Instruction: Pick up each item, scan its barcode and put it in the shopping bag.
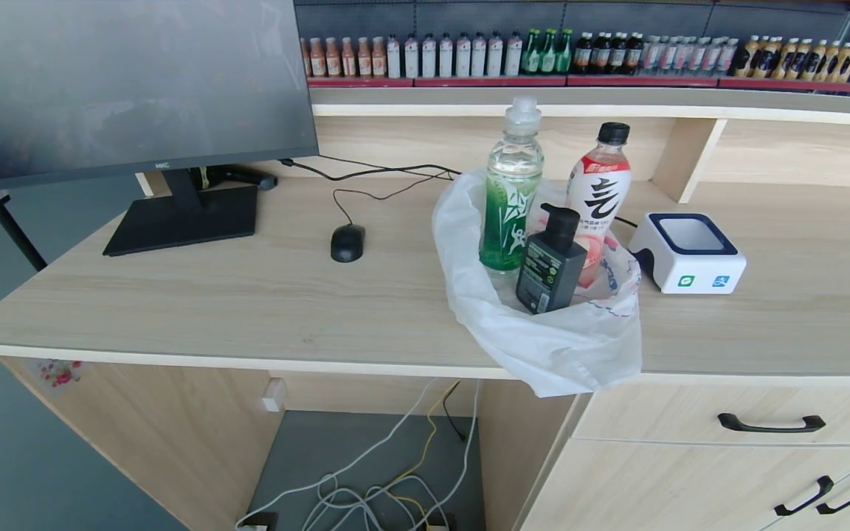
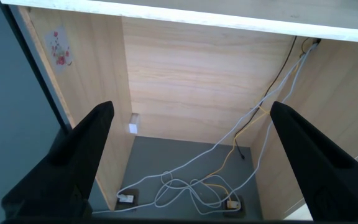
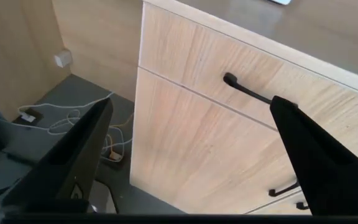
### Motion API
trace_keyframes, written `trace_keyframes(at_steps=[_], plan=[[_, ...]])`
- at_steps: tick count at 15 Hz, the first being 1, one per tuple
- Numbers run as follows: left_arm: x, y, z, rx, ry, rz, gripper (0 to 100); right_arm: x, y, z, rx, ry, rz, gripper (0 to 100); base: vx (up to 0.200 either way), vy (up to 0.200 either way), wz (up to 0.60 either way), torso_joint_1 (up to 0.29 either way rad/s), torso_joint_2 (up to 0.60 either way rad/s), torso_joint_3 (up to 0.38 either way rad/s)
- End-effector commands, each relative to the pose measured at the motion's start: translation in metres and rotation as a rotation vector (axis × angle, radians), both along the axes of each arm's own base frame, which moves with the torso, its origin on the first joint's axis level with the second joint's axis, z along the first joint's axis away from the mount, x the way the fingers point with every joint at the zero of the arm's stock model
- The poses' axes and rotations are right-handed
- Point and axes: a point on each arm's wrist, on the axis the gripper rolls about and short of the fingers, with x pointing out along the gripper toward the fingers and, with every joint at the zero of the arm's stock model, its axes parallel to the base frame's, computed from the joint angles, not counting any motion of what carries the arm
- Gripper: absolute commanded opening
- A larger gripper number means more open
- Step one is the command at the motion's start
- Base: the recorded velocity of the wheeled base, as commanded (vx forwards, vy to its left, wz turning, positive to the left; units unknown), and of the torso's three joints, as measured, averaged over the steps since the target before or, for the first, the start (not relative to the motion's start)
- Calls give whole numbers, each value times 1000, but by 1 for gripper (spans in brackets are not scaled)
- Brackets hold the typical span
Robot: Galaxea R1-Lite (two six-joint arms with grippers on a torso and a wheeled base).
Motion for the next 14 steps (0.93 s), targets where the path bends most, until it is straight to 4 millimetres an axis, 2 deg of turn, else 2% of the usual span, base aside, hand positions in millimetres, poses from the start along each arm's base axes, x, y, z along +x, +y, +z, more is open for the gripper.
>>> trace_keyframes(at_steps=[1, 4, 7, 8, 10, 11, 14], plan=[[0, 0, 0, -2, 0, -1, 100, -2, -1, -7, 15, -45, 8, 100, 0, 0, 0, 0, 0, 0], [0, 0, 0, -2, 0, -1, 100, -2, -1, -8, 122, -9, -6, 100, 0, 0, 0, 0, 0, 0], [0, 0, 0, -2, 0, 1, 100, 4, 0, -7, 152, 65, -118, 100, 0, 0, 0, 0, 0, 0], [0, 0, 0, -2, 0, -1, 100, 7, 2, -6, 147, 100, -178, 100, 0, 0, 0, 0, 0, 0], [0, 0, 0, -2, 0, -1, 100, 12, 7, -5, 127, 143, -439, 100, 0, 0, 0, 0, 0, 0], [0, 0, 0, -2, 0, -1, 100, 12, 9, -6, 141, 138, -486, 100, 0, 0, 0, 0, 0, 0], [0, 0, 0, -2, 0, 1, 100, 6, 11, -9, 189, 76, -380, 100, 0, 0, 0, 0, 0, 0]])
